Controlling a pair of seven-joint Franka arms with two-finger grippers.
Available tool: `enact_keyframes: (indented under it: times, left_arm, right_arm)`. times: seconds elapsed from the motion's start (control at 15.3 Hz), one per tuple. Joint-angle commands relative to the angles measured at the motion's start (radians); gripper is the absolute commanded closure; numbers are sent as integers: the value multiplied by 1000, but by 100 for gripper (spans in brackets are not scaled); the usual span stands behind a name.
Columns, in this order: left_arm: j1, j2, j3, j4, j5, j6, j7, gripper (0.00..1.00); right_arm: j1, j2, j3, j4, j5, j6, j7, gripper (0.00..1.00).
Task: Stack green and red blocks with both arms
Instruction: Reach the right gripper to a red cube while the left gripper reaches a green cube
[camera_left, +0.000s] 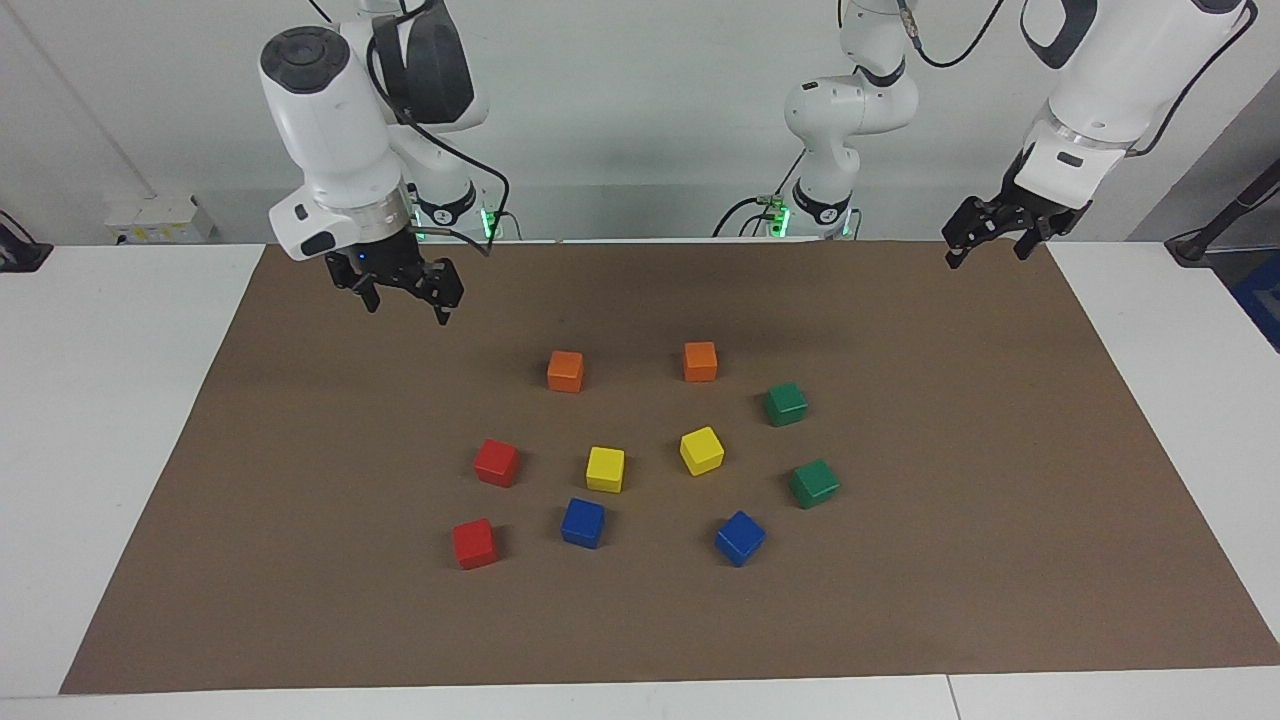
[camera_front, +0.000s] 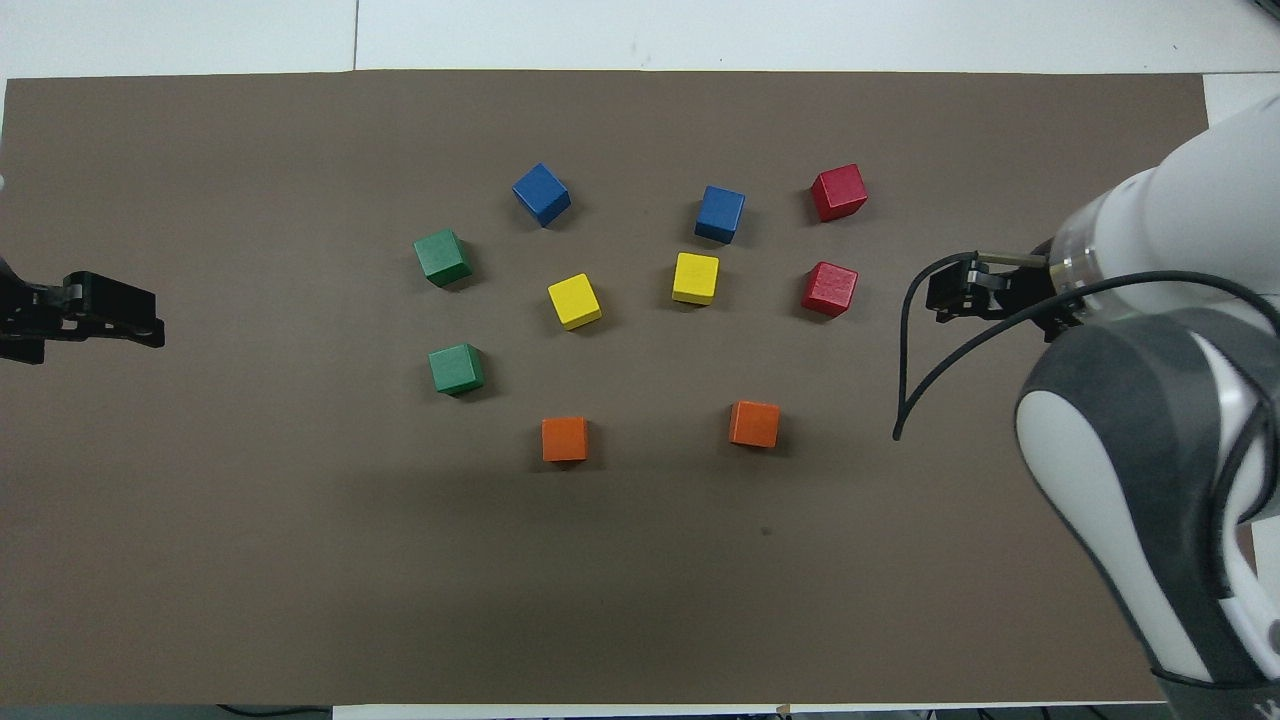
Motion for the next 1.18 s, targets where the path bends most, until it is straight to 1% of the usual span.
enact_keyframes:
  times: [0.0,0.13,0.26,0.39,0.52,0.72,0.79,0.85,0.98,1.05,1.11]
  left_arm:
    - [-2,-25,9,-21,-15,-12,3,0]
    - [-16,-29,6,-21,-15,-30,-32,0]
    - [-7,-29,5,-23,-15,-32,-32,0]
    - [-9,-35,6,-41,-15,-4,-88,0]
    - [-19,-45,-1,-111,-20,97,-212,0]
    - [-103,-31,0,-220,-43,252,-254,0]
    - [-131,-23,0,-250,-43,295,-297,0]
    - [-160,-5,0,-271,-43,339,-325,0]
    - [-226,67,2,-276,-41,401,-339,0]
    - [-234,102,2,-284,-41,430,-339,0]
    - [-236,104,0,-341,-41,492,-339,0]
  right_arm:
    - [8,29,1,-91,3,135,116,0]
    - [9,69,1,-115,3,214,171,0]
    - [9,117,1,-119,28,280,199,0]
    - [8,158,1,-122,44,331,225,0]
    - [9,181,1,-122,45,357,237,0]
    - [9,201,1,-122,58,394,256,0]
    - [14,209,1,-122,58,400,257,0]
    - [20,220,1,-119,58,406,256,0]
    - [31,243,1,-119,57,452,251,0]
    - [44,263,-1,-113,55,465,248,0]
    - [48,275,-1,-112,46,486,246,0]
